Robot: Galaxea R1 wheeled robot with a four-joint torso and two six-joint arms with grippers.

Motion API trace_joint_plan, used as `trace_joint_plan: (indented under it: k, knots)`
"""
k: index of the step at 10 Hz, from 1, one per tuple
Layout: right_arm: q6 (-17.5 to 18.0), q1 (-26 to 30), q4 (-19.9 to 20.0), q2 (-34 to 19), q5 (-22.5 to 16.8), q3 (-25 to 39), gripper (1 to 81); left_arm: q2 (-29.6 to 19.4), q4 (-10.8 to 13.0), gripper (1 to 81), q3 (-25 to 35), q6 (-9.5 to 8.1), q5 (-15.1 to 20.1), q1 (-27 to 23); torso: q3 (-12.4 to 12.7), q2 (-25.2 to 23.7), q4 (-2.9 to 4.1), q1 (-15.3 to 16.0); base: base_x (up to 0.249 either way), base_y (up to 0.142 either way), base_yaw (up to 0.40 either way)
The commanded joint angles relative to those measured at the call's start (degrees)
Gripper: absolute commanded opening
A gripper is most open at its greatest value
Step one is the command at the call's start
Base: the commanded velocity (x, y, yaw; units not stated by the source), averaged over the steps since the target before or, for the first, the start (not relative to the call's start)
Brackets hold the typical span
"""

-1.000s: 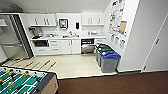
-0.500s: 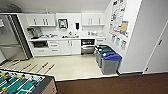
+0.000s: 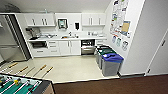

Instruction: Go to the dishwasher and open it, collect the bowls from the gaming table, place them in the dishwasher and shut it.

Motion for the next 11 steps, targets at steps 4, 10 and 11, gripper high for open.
trace_joint_plan:
  k: [4,10,11]
  knots:
    - [-0.2,1.8,-0.3,-0.5,-2.8,-0.4,1.0,-0.8,0.0,1.0,-0.4,0.00,2.3,-2.3,0.0,0.0,0.00,0.0,0.139,0.000,0.000]
    - [-0.2,1.8,-0.3,-0.4,-2.7,-0.4,1.0,-0.7,0.0,1.0,-0.4,0.00,2.3,-2.4,0.0,0.0,0.00,0.0,0.142,0.000,0.000]
    - [-0.2,1.7,-0.3,-0.4,-2.7,-0.4,1.0,-0.7,0.0,1.0,-0.4,0.00,2.3,-2.4,0.0,0.0,0.00,0.0,0.142,0.000,0.000]
